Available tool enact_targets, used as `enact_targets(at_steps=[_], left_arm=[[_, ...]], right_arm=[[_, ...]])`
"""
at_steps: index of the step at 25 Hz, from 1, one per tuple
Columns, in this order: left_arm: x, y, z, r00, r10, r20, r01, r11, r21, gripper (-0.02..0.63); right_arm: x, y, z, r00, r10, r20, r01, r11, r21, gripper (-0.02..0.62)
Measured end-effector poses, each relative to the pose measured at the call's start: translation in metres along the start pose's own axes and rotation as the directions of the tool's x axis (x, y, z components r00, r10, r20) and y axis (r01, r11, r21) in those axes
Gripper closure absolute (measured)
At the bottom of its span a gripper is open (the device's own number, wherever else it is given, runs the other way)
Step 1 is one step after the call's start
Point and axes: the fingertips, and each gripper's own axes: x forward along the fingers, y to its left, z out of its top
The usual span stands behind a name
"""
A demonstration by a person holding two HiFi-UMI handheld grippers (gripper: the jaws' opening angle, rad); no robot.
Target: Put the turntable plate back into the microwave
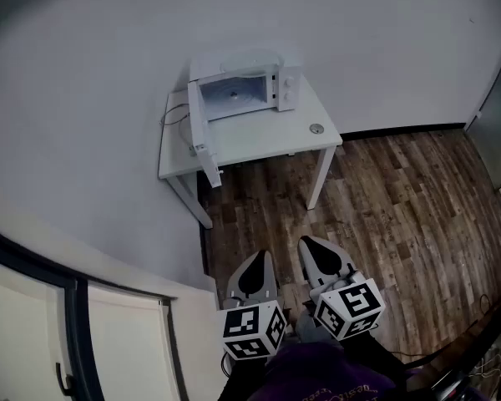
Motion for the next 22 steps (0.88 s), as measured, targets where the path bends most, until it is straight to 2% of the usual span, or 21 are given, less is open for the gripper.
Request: enact_targets(at_steps=[10,22], left_arm=[[0.037,0.035,0.002,0.999,0.049,0.009,-0.049,0.998,-0.026,0.602],[0.162,0.059,0.052,0.997,0.077,0.015,-0.077,0.997,-0.007,0.603]], right_arm=[[0.053,-0.018,-0.004,0.999,0.032,-0.014,-0.032,0.999,-0.026,0.588],[0.164,-0.1,0.034,0.998,0.068,-0.017,-0.069,0.997,-0.036,0.589]])
